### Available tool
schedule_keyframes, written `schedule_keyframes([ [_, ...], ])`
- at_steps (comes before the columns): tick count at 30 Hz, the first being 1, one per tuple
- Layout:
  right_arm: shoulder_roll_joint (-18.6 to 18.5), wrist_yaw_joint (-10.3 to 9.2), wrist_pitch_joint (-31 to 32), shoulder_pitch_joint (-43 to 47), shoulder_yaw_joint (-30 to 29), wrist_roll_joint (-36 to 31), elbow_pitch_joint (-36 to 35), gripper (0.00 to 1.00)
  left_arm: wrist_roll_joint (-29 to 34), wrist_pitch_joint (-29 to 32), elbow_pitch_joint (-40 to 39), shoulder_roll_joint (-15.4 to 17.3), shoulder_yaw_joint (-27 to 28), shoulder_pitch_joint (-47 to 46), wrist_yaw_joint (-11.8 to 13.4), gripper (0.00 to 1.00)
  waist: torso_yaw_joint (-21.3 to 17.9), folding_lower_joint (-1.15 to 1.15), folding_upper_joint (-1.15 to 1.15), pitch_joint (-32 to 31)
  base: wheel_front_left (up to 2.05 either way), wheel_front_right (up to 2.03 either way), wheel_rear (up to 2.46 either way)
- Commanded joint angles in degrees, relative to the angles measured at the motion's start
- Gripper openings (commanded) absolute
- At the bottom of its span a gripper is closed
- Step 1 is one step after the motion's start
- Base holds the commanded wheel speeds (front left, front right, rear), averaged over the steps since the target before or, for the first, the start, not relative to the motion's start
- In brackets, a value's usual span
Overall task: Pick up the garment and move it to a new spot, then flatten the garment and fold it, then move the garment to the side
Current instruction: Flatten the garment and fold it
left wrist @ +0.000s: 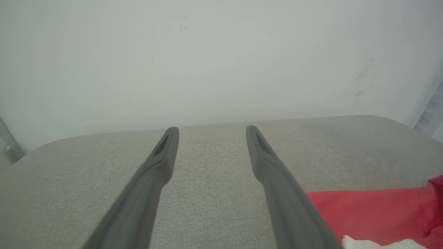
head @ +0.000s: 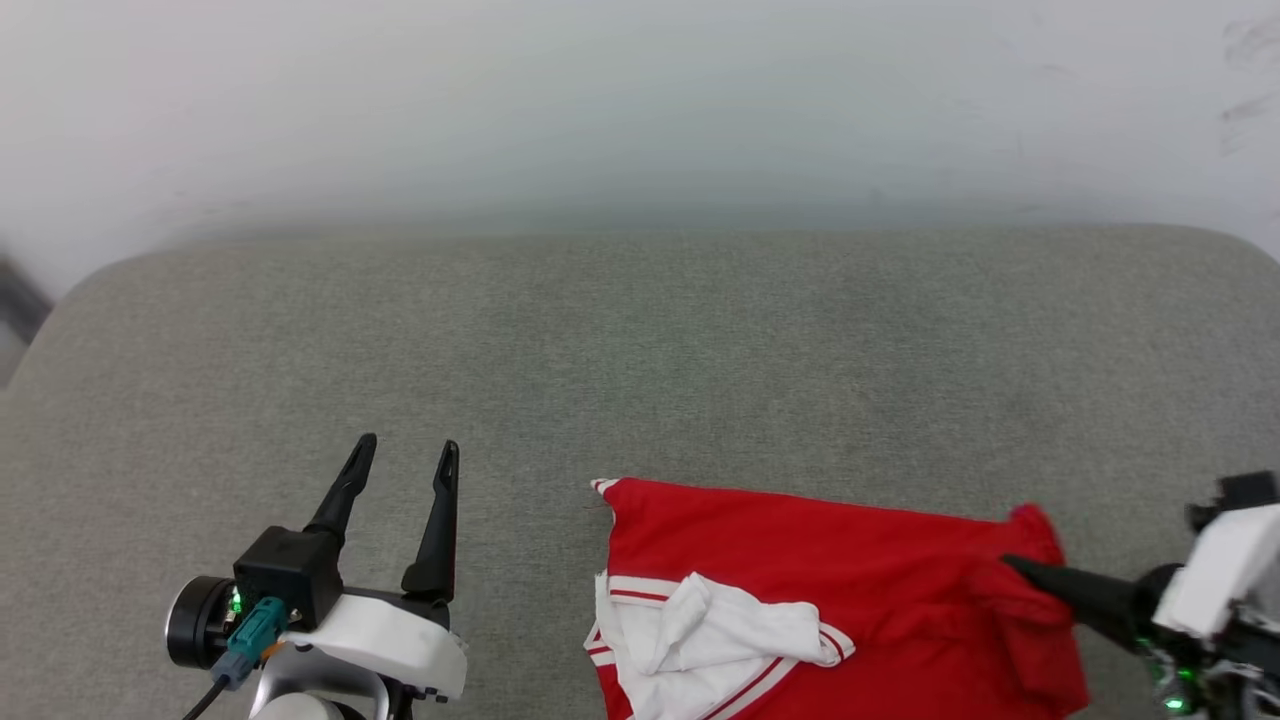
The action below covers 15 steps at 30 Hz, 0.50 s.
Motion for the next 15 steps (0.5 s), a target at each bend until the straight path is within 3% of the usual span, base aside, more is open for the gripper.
schedule_keyframes([
  [1,0.2,-0.02,-0.9,1.1,3.5,2.6,1.1,0.0,0.1,0.2,0.2,0.0,-0.3,-0.6,-0.4,1.0,0.8,0.0,0.0,-0.4,0.0,0.0,0.0],
  [6,0.2,-0.02,-6.1,1.5,15.8,11.0,4.0,0.0,0.3,0.6,0.4,0.4,-0.7,-1.1,-0.7,1.0,2.6,0.0,0.0,-0.4,0.0,0.0,0.0],
  [15,0.2,-0.02,-18.6,-1.8,35.1,17.8,8.9,0.0,0.5,0.9,0.9,-0.1,-1.7,-2.5,-1.2,1.0,6.1,0.0,0.0,0.6,0.0,0.0,0.0],
])
